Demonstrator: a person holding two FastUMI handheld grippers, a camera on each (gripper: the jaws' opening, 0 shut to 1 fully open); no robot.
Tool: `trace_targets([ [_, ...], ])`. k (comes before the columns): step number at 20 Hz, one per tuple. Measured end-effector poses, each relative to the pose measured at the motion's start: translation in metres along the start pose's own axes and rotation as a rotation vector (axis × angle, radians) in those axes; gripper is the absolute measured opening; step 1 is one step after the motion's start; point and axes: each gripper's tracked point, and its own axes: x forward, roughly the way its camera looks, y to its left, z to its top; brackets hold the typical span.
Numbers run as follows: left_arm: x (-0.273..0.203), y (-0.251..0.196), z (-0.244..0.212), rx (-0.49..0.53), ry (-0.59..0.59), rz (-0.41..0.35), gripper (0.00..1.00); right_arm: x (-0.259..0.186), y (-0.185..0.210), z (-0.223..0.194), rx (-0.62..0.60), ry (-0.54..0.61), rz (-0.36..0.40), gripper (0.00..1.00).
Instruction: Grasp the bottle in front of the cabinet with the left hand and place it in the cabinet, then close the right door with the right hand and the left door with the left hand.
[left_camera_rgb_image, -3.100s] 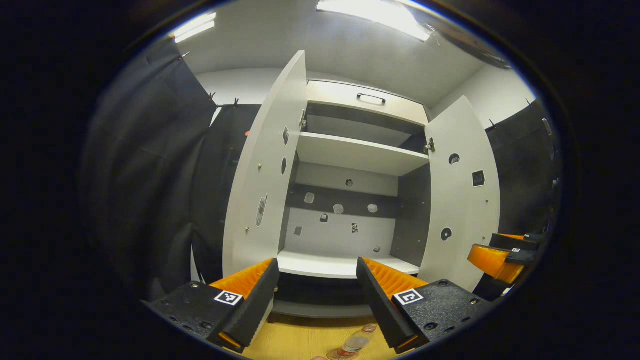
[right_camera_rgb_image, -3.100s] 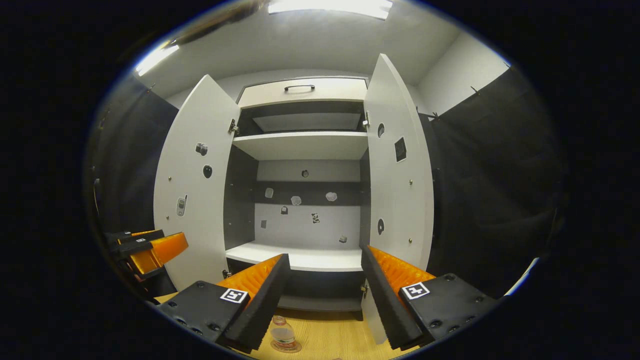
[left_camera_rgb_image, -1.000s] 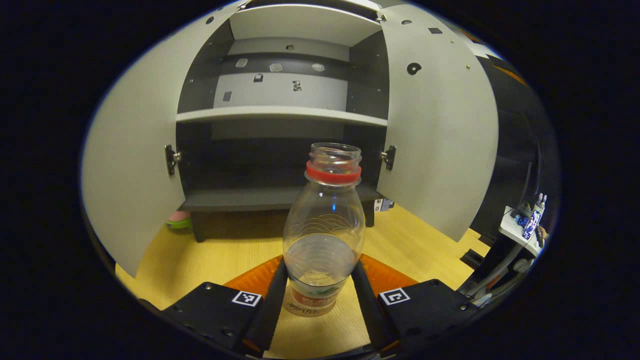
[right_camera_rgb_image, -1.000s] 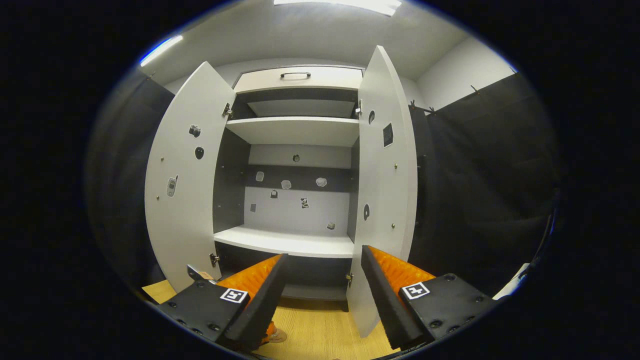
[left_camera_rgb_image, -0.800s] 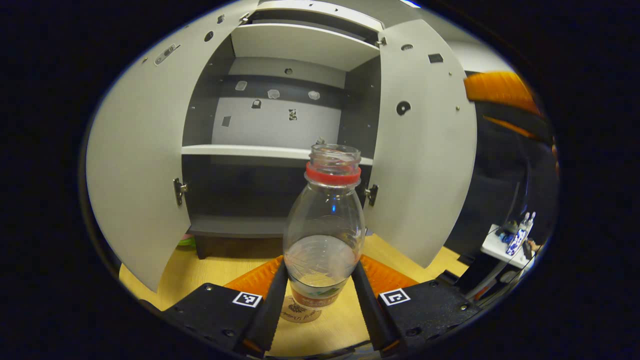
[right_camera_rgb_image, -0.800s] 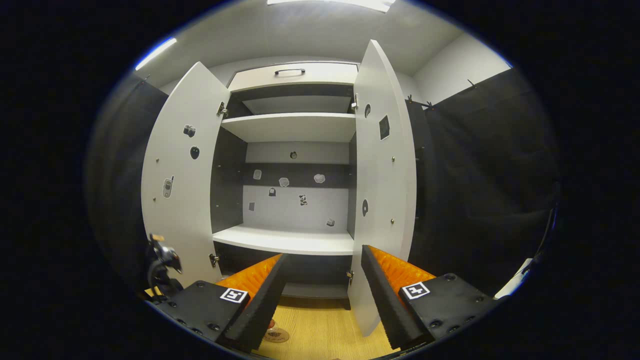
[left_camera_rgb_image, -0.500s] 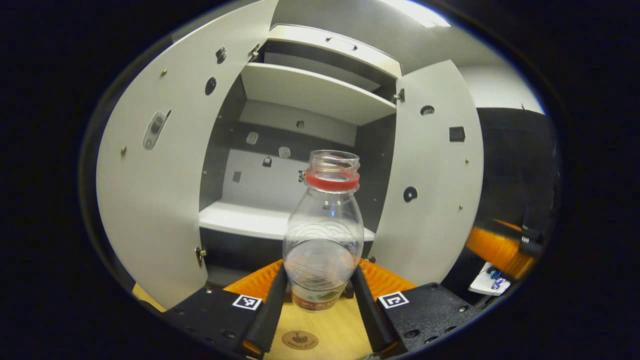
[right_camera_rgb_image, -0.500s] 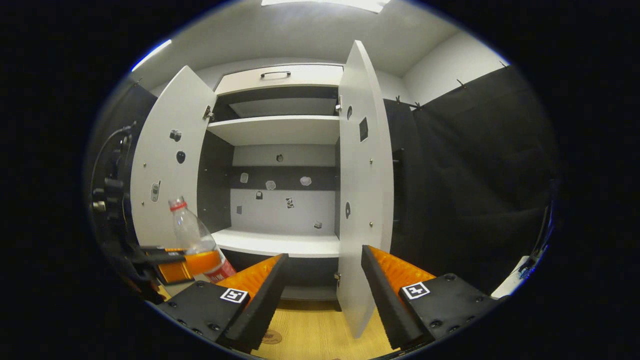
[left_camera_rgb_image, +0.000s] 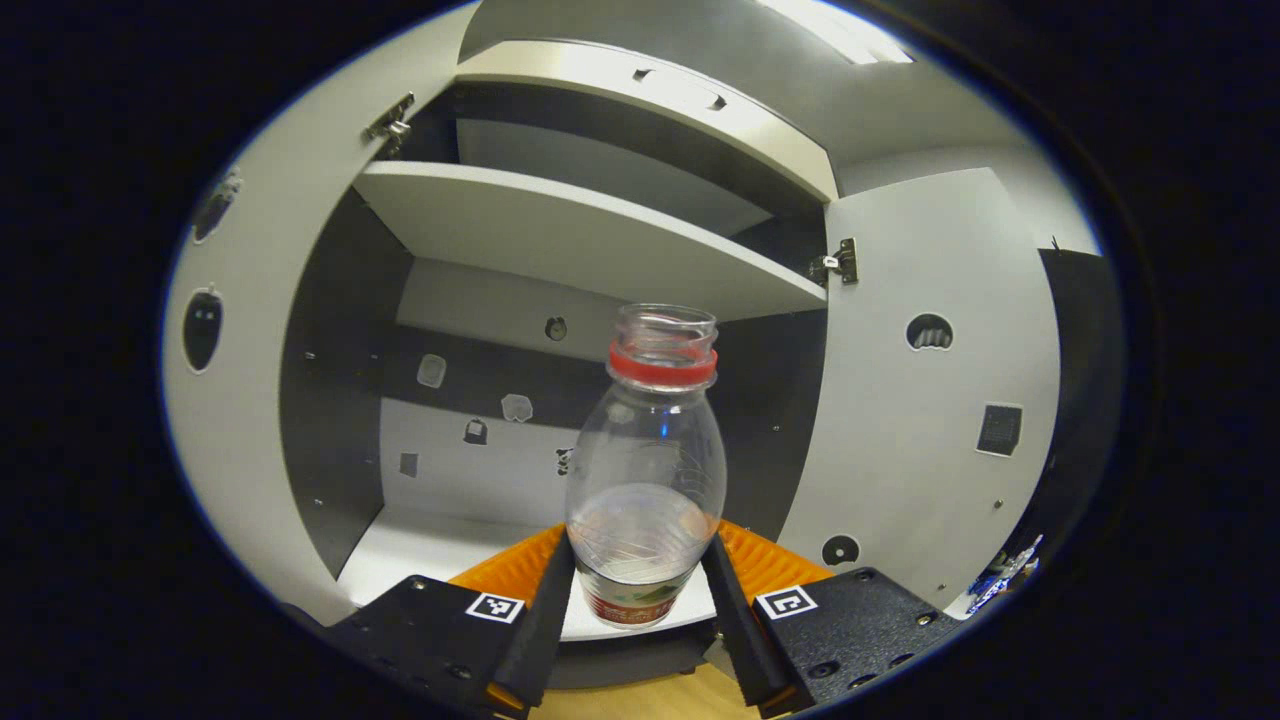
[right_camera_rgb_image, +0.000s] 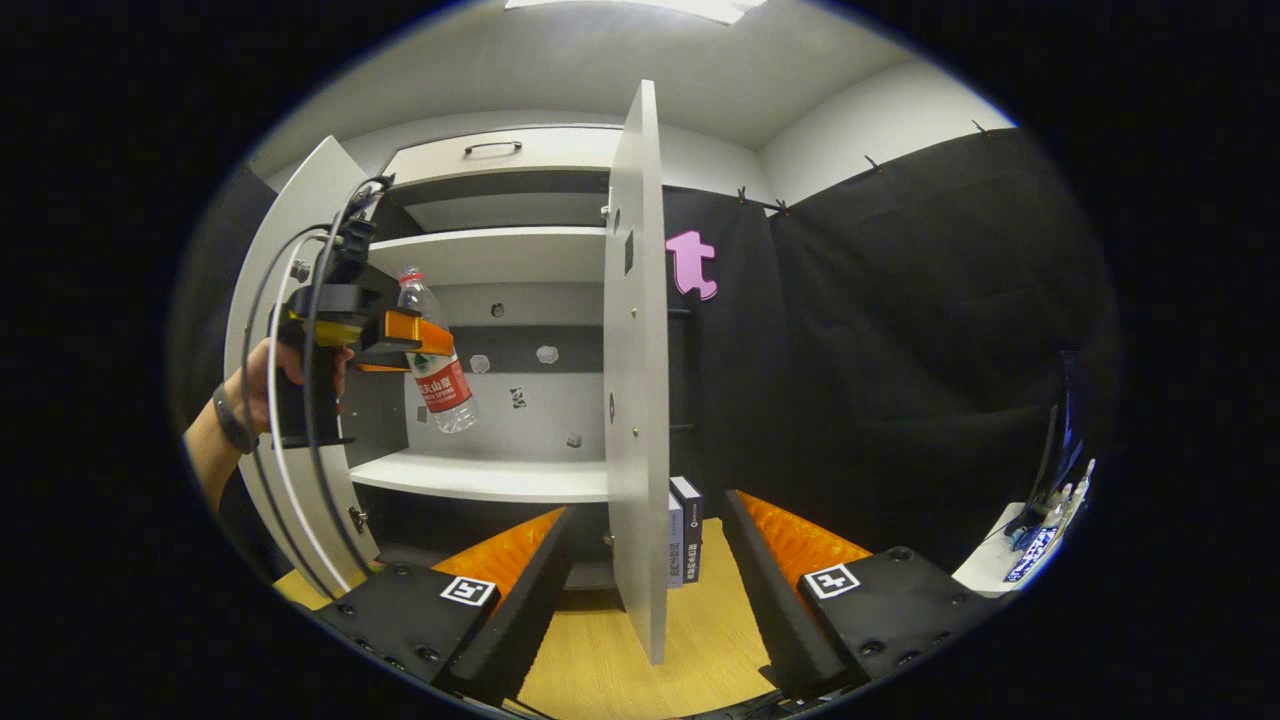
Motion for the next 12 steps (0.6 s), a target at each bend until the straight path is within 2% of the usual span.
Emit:
trace_targets([
  [3,0.065,0.015,-0.013,-0.057,0.075,0.047,0.70,-0.007,-0.025,-0.003,0.005,0.012,-0.053,0.96],
  [5,0.091,0.036,-0.028,0.022,0.128,0.111,0.70,-0.011,-0.045,-0.006,-0.005,0.017,-0.102,0.96],
  [9,0.120,0.054,-0.083,0.030,0.283,0.165,0.71,-0.018,-0.074,-0.010,-0.002,0.035,-0.170,0.96],
  [12,0.127,0.070,-0.101,0.031,0.328,0.211,0.70,-0.022,-0.085,-0.013,0.016,0.040,-0.194,0.96],
])
